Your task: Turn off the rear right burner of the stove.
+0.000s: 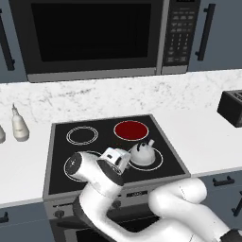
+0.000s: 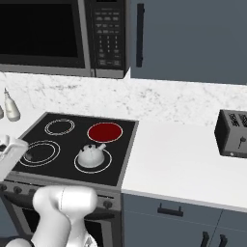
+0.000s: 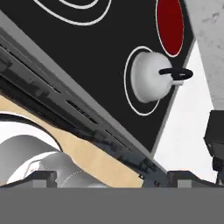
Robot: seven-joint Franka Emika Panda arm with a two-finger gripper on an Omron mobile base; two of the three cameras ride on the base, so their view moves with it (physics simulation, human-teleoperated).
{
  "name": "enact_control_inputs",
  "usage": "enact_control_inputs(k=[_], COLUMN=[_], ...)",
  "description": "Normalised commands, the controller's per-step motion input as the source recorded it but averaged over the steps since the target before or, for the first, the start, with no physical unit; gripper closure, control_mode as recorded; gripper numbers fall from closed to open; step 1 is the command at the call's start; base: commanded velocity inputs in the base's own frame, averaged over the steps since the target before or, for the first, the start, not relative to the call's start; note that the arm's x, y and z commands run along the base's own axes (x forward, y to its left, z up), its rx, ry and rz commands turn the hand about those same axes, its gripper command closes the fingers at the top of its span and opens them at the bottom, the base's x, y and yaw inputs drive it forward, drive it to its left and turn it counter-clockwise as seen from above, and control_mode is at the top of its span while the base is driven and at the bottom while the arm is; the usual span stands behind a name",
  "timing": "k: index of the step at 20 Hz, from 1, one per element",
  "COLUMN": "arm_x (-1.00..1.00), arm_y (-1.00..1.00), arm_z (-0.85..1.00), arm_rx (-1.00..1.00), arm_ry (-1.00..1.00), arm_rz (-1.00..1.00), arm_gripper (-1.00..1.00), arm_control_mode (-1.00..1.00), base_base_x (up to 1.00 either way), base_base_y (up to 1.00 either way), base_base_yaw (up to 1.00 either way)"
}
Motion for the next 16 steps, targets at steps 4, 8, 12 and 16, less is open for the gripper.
enact_control_inputs(k=[4,8,12,16], arm_x=[-0.24,-0.34,-0.04,0.11], arm_y=[1.0,0.99,0.82,0.4], arm_z=[-0.96,-0.82,-0.8,-0.58], arm_rx=[-0.57,-0.6,-0.5,-0.34], arm_ry=[-0.01,-0.07,-0.06,-0.11], arm_rz=[0.32,0.35,0.29,0.09], arm_gripper=[-1.0,-1.0,-1.0,-1.0], arm_control_mode=[-1.0,-1.0,-1.0,-1.0], base_base_x=[0.0,0.0,0.0,0.0], base_base_y=[0.0,0.0,0.0,0.0], base_base_yaw=[0.0,0.0,0.0,0.0])
